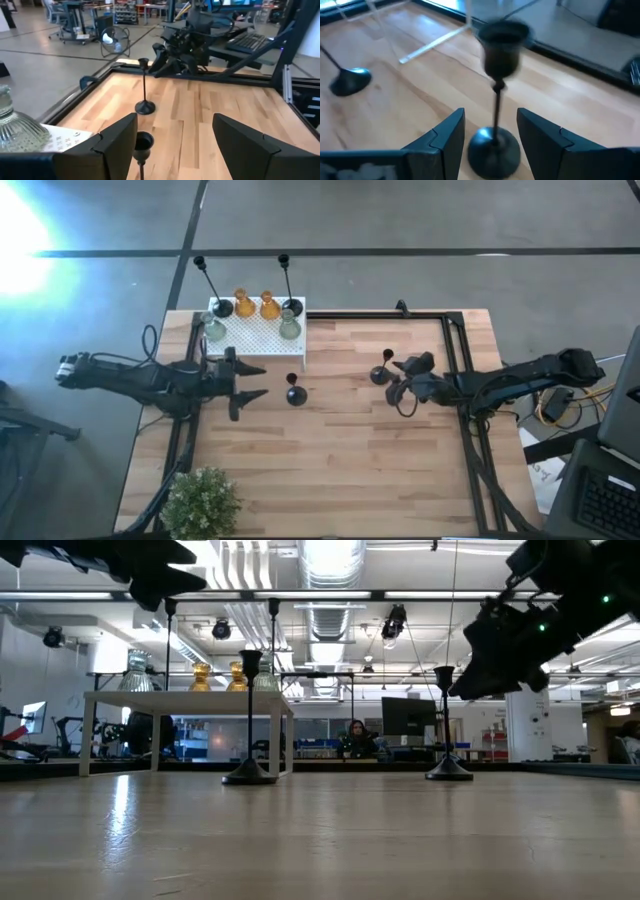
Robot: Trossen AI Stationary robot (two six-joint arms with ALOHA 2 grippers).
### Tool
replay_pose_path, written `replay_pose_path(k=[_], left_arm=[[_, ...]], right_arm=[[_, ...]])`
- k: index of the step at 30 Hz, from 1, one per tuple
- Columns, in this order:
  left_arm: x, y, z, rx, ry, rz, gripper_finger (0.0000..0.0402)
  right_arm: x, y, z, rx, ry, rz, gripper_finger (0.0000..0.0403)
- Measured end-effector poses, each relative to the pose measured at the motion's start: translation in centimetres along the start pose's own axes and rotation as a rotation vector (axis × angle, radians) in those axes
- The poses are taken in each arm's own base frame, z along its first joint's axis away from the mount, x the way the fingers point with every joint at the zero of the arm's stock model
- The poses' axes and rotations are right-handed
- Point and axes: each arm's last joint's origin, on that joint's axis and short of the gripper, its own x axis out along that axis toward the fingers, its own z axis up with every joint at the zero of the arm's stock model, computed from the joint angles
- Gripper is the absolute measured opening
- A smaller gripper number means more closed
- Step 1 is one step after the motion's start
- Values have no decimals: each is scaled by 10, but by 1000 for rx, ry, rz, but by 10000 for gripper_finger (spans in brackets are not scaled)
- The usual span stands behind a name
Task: Pick & Place candle stick holders
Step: Put the right small black candle holder on the shelf
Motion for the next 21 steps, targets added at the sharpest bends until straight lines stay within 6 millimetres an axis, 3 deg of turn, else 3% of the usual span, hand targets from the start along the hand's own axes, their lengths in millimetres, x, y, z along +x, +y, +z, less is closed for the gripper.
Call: replay_pose_path(k=[9, 21], left_arm=[[6, -2, -1, 4, 10, 2, 264], [7, -2, 3, 5, -34, 2, 264]], right_arm=[[7, -11, -19, 70, -63, 9, 173], [35, -15, -13, 36, -92, -4, 173]])
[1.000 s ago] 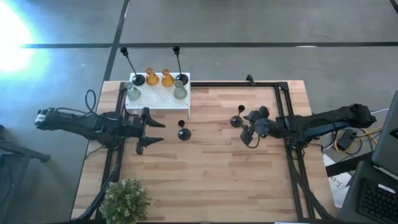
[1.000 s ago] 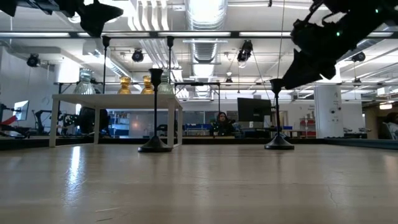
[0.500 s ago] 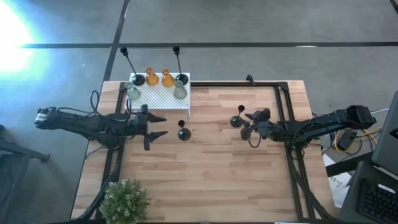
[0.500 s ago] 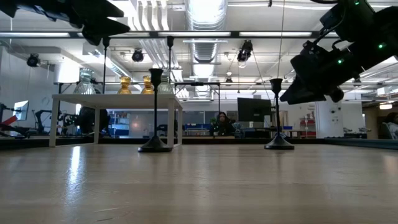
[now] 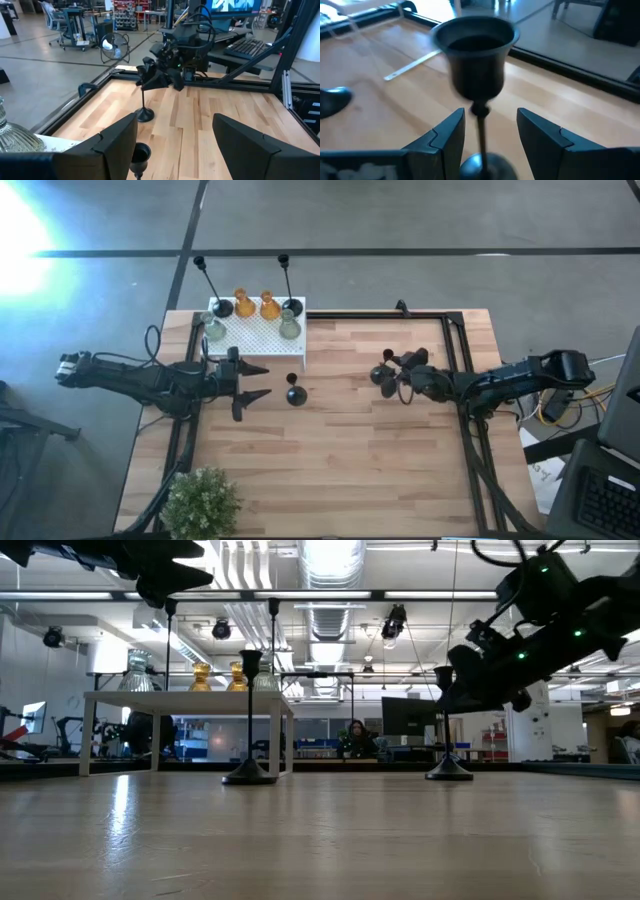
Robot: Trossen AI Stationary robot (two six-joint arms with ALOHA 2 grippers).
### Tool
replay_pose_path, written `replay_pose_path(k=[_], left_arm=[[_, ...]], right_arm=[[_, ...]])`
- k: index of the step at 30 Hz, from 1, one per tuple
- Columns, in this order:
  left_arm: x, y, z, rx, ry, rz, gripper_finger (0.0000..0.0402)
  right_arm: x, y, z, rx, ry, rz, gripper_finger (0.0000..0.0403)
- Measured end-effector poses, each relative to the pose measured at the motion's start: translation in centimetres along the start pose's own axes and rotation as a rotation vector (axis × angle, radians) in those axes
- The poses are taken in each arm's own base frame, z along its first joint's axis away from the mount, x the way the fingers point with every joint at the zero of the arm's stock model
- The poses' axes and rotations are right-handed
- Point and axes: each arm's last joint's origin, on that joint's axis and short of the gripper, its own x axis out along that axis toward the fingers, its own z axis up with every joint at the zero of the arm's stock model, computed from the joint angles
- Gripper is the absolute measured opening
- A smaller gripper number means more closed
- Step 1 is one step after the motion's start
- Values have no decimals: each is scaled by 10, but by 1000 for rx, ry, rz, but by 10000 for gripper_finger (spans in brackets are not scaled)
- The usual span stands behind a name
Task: Pick & Place candle stick holders
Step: Put the right small black candle holder on the shelf
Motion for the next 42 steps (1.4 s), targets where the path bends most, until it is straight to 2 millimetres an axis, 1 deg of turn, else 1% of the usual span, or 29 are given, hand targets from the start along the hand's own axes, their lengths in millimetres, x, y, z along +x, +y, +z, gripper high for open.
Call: replay_pose_path(k=[6, 8, 10, 11, 14, 15, 18, 20, 23, 28, 31, 35, 38, 42], left_arm=[[0, 0, 0, 1, 4, 0, 264], [0, 0, -1, 4, 12, 0, 264], [0, 0, -2, 6, 18, -1, 264], [0, 0, -2, 6, 20, -2, 264], [0, 0, -3, 8, 25, -1, 264], [0, 0, -3, 8, 27, -1, 264], [1, 0, -4, 4, 34, -1, 264], [3, 0, -8, 8, 51, 1, 264], [6, -1, -11, 13, 65, 2, 264], [11, -4, -4, 20, 19, -9, 264], [13, -5, 1, 35, 4, -11, 264], [18, -7, 14, 39, -18, -11, 264], [24, -10, 26, 57, -25, -10, 264], [38, -13, 44, 59, -33, 3, 264]], right_arm=[[20, 2, 9, -22, 17, -66, 170], [25, 3, 10, -23, 28, -70, 160], [28, 5, 11, -31, 44, -71, 133], [29, 6, 12, -38, 54, -73, 112], [28, 10, 19, -74, 101, -77, 31], [27, 12, 22, -92, 121, -81, 22], [19, 19, 40, -158, 183, -80, 12], [12, 26, 59, -211, 206, -64, 11], [-1, 38, 94, -270, 197, 4, 10], [-27, 59, 150, -295, 98, 277, 10], [-38, 67, 175, -290, 63, 432, 9], [-51, 81, 199, -291, 30, 604, 9], [-55, 96, 208, -341, 17, 684, 9], [-53, 113, 216, -406, 30, 719, 9]])
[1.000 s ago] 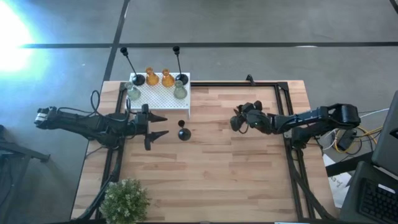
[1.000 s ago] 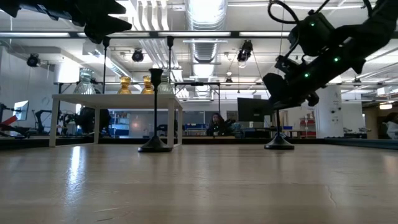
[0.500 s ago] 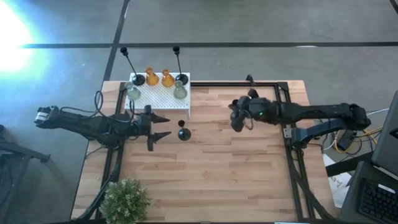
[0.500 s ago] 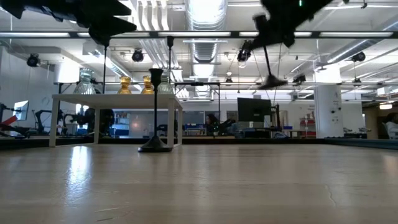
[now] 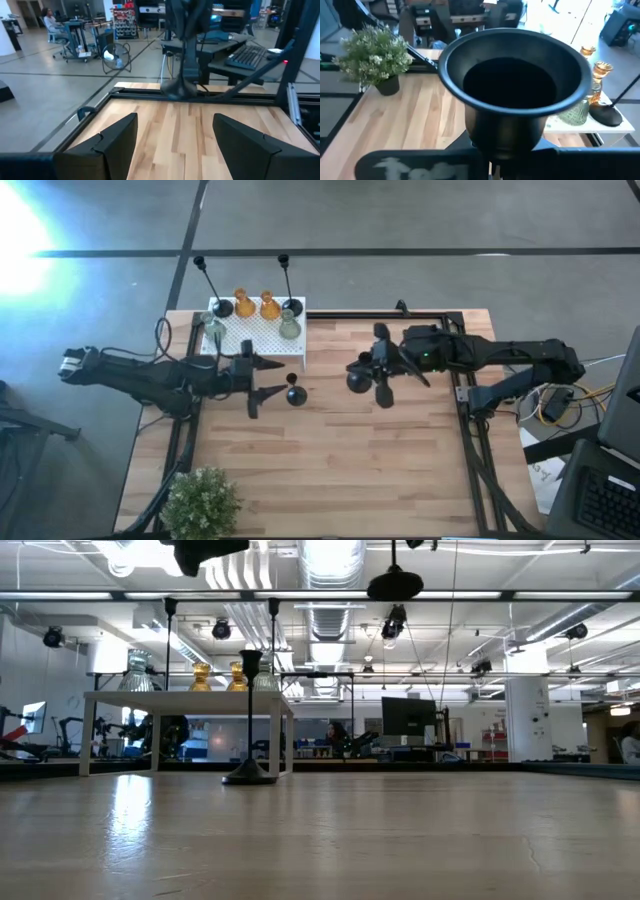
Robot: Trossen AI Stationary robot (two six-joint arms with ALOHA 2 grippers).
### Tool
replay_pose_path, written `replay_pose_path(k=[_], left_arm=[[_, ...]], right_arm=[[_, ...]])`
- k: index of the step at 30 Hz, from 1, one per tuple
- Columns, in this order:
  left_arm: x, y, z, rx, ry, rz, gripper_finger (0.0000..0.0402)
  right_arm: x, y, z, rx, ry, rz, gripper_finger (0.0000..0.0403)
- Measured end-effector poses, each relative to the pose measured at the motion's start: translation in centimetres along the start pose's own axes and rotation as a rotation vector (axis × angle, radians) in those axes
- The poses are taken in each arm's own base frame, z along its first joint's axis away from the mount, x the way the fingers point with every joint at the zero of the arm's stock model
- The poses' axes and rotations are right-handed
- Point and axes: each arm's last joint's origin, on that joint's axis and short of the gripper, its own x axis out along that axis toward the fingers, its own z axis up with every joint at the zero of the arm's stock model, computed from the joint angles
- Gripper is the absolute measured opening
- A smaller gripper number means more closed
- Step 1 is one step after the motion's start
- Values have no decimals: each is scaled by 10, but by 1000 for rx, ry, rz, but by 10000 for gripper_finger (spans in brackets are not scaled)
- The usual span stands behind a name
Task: Pick & Place candle stick holders
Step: Put the right small black candle holder on the shelf
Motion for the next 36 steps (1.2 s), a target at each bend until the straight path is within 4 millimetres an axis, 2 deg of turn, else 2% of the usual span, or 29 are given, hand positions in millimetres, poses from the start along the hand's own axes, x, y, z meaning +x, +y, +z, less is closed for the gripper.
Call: replay_pose_path(k=[5, 11, 17, 30, 36], left_arm=[[28, -3, 15, 20, 25, 23, 264], [65, -9, 18, 75, 80, -5, 264], [89, -15, 26, 89, 42, -21, 264], [115, -15, 21, -7, -71, -243, 262], [124, -16, 20, -5, -90, -271, 226]], right_arm=[[21, 7, 11, -33, 28, 82, 9], [41, 15, 21, -89, 30, 159, 9], [48, 19, 24, -113, 22, 193, 8], [48, 20, 28, -141, -23, 196, 8], [49, 21, 29, -145, -36, 196, 8]])
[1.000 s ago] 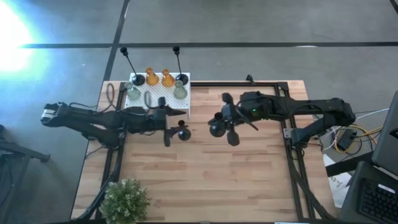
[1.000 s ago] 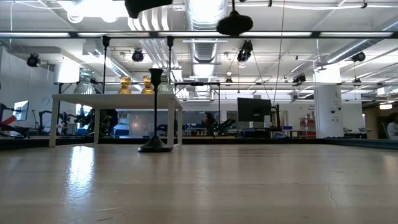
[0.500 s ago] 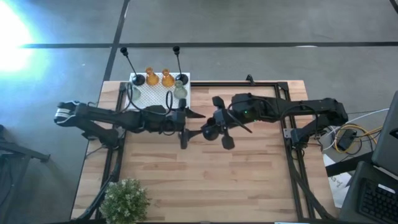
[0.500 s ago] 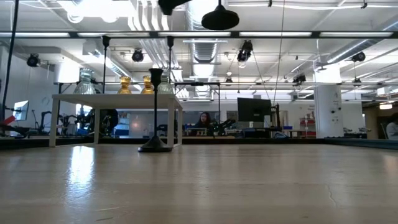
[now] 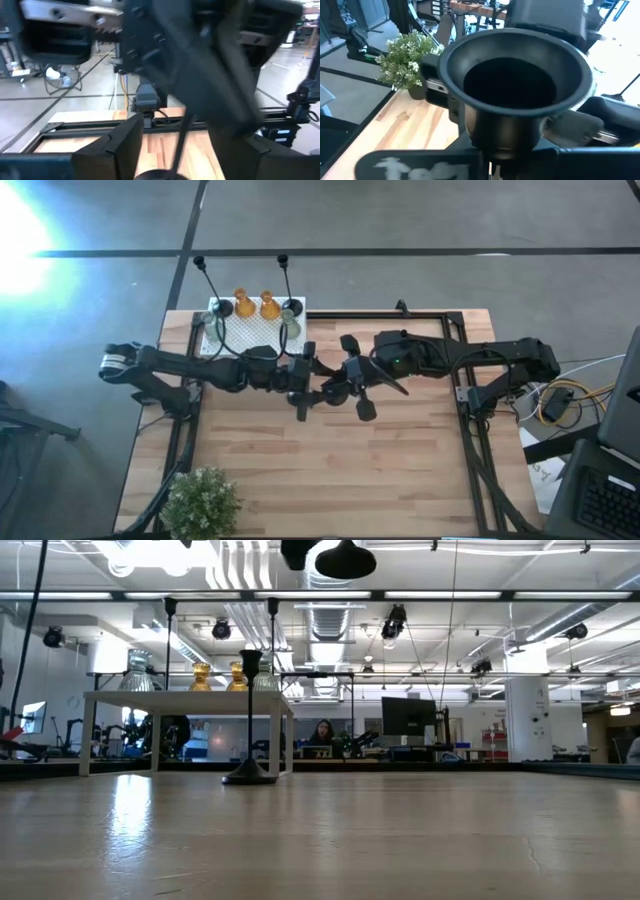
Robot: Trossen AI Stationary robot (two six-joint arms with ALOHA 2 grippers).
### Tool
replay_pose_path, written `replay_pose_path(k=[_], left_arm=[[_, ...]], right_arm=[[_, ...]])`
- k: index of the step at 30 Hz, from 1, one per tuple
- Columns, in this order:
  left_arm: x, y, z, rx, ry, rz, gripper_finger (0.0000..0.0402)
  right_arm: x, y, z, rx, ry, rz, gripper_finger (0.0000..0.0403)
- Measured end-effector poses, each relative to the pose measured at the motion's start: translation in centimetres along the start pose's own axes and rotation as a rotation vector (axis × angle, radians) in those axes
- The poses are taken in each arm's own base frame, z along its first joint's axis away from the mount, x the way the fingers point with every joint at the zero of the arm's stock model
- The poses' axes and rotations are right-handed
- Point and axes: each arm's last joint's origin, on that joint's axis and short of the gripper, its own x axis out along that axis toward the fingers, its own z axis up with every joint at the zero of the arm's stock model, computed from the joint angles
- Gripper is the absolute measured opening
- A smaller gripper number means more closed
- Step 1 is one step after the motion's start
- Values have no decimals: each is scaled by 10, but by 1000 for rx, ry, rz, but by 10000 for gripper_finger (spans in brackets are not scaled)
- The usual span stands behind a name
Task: Pick & Place candle stick holders
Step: Put the right small black candle holder on the shelf
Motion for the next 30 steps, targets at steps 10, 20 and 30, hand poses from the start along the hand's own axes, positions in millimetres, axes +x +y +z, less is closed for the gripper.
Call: replay_pose_path(k=[10, 20, 30], left_arm=[[1, 0, 3, 26, -14, -1, 68], [0, 0, 3, 40, -10, 9, 18], [0, 0, 1, 28, 7, 4, 18]], right_arm=[[0, 0, -1, 5, 12, -7, 8], [0, 0, -1, 2, 12, -4, 8], [0, 0, -2, 20, 20, -4, 27]])
